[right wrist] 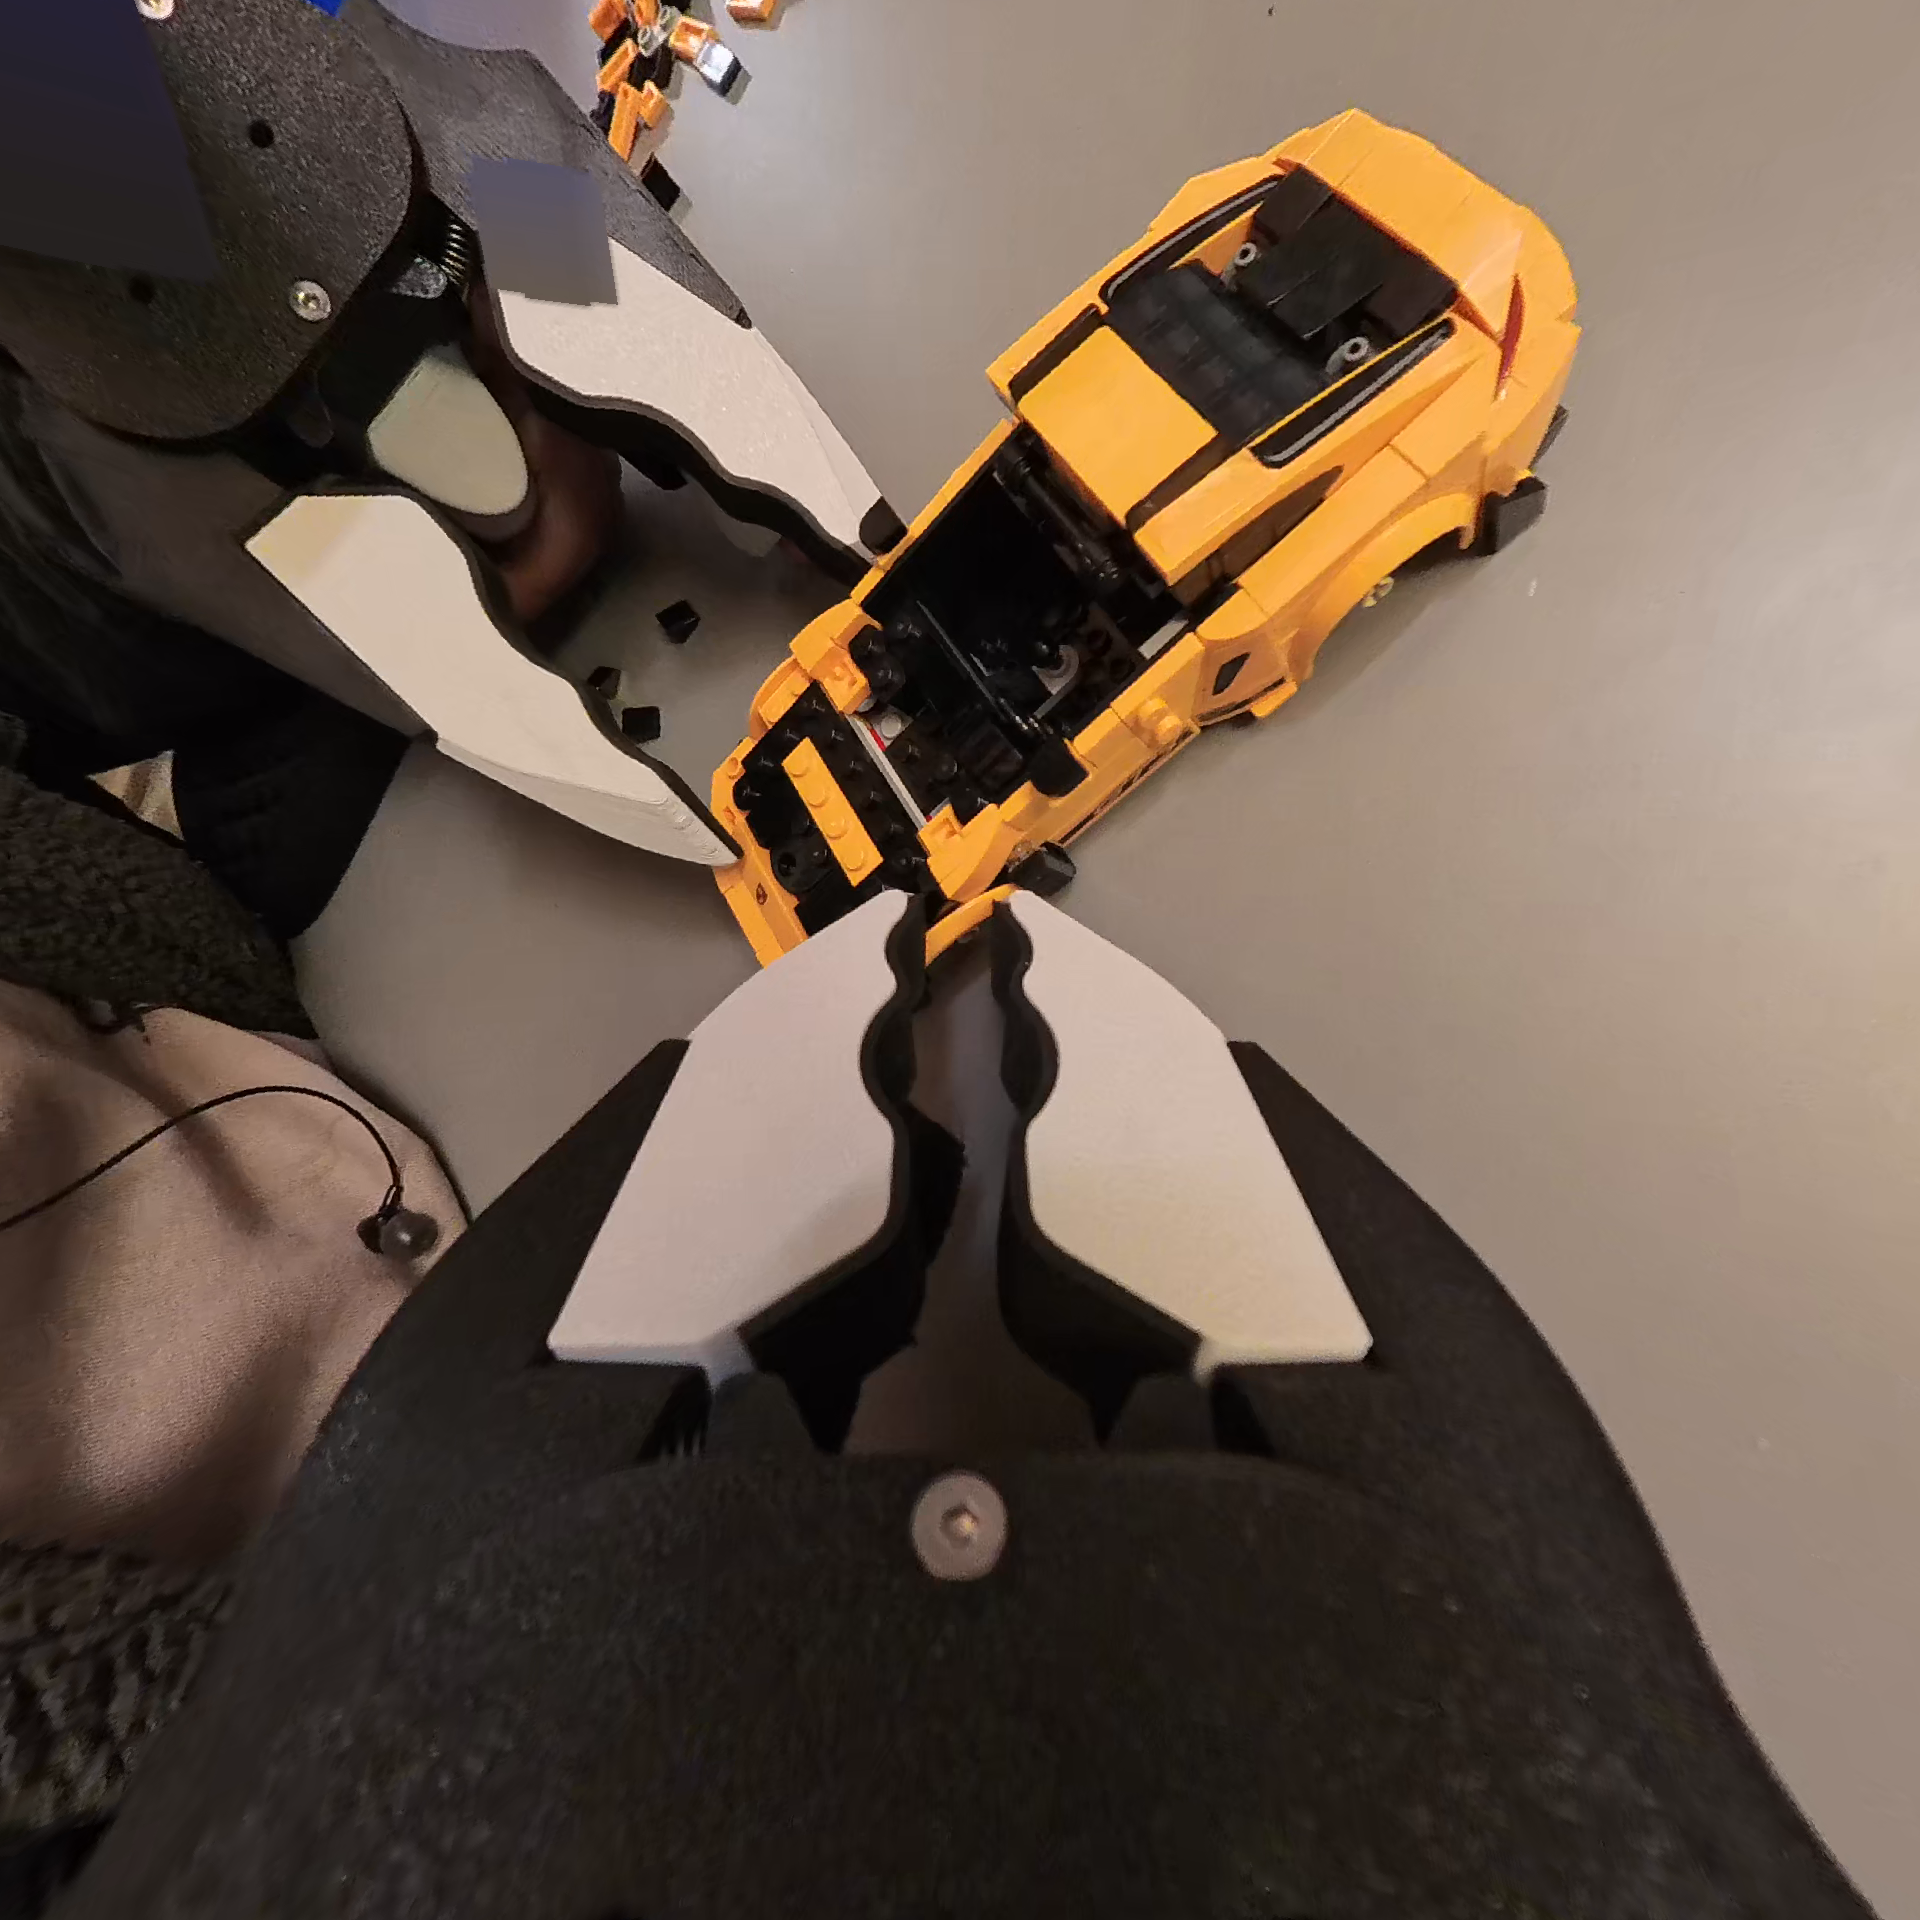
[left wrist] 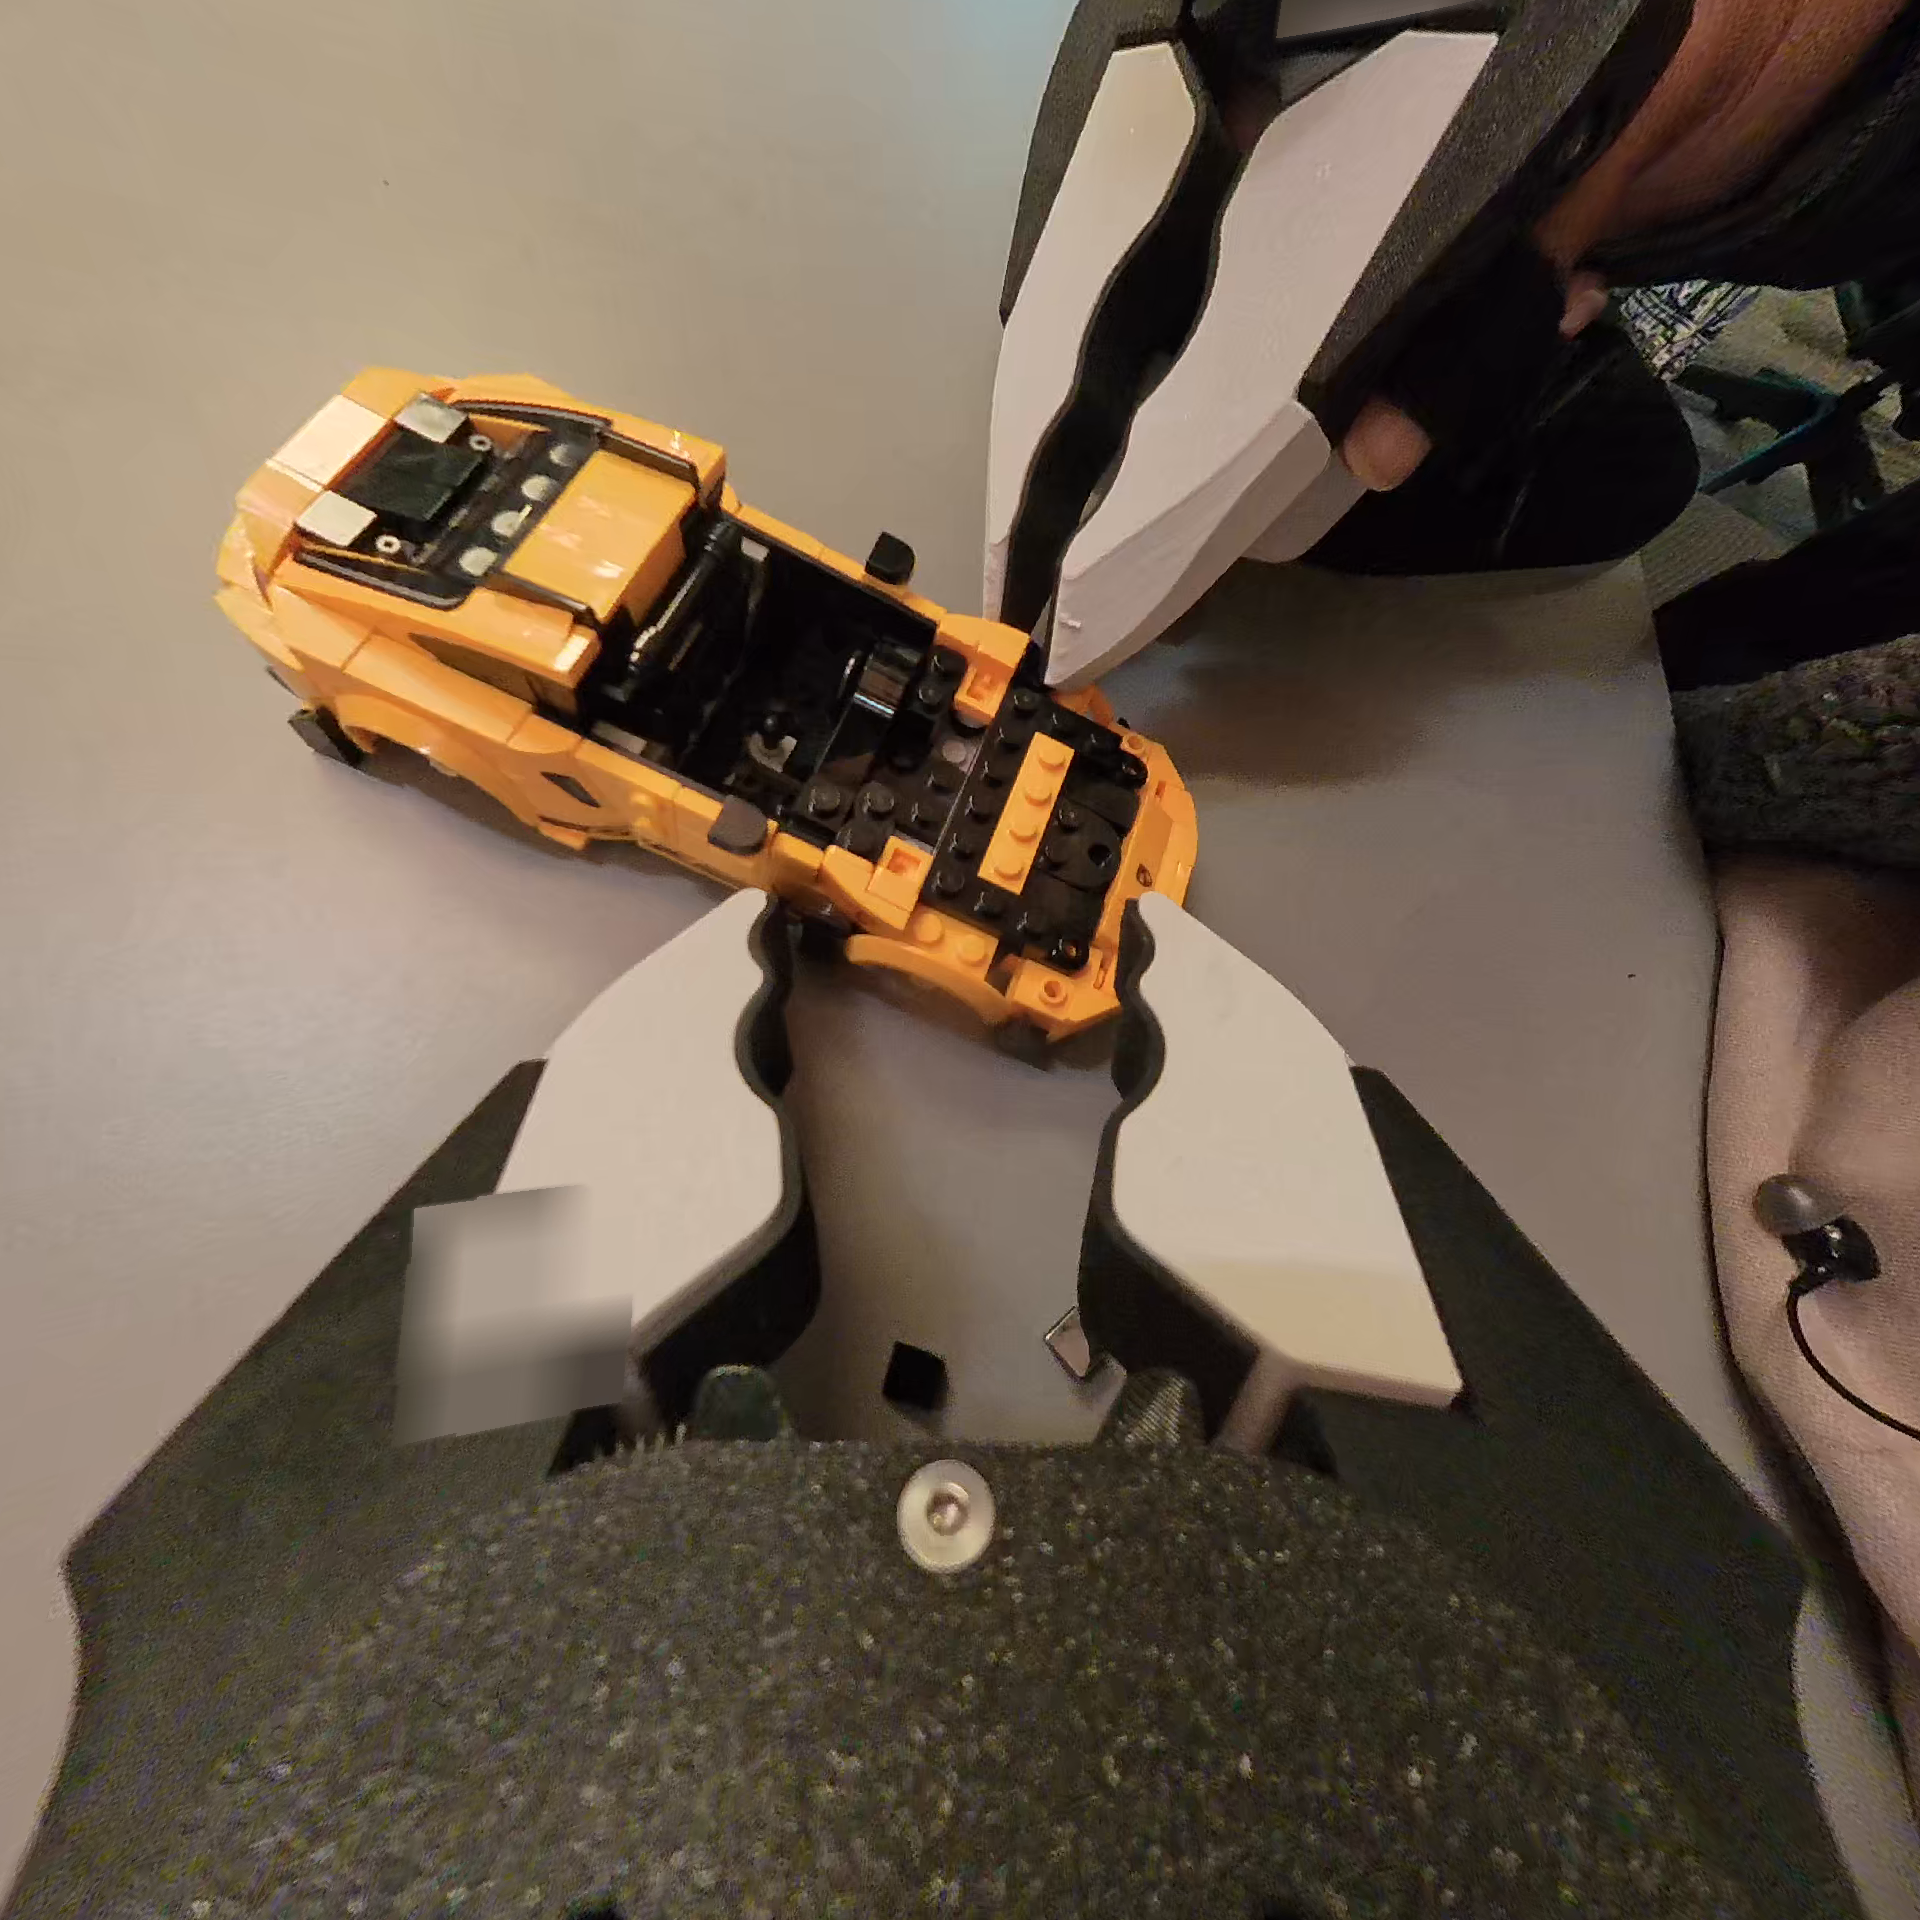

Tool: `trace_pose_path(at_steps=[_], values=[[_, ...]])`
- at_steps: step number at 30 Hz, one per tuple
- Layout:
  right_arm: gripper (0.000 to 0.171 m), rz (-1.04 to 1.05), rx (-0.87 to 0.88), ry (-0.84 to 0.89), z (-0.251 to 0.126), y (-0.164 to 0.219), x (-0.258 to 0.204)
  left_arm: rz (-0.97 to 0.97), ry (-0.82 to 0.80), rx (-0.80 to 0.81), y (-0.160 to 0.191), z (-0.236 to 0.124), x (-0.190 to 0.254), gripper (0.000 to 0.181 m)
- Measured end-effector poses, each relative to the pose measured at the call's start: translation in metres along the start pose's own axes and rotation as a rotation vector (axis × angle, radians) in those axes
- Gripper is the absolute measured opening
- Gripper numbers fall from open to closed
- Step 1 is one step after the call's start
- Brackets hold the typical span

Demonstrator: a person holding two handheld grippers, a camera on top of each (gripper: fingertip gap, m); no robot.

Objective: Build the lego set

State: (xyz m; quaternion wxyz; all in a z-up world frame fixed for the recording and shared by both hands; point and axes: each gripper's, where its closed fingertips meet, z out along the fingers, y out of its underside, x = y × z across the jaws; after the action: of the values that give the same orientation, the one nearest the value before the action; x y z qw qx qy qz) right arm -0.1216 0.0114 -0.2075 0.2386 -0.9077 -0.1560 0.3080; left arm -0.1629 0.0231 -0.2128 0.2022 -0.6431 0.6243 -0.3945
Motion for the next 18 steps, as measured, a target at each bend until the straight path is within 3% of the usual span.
trace_pose_path(at_steps=[18], values=[[0.012, -0.029, 0.054, 0.025, 0.0006, -0.0029, -0.0003, 0.006, -0.007, 0.012, 0.0008, -0.0013, -0.0010, 0.059]])
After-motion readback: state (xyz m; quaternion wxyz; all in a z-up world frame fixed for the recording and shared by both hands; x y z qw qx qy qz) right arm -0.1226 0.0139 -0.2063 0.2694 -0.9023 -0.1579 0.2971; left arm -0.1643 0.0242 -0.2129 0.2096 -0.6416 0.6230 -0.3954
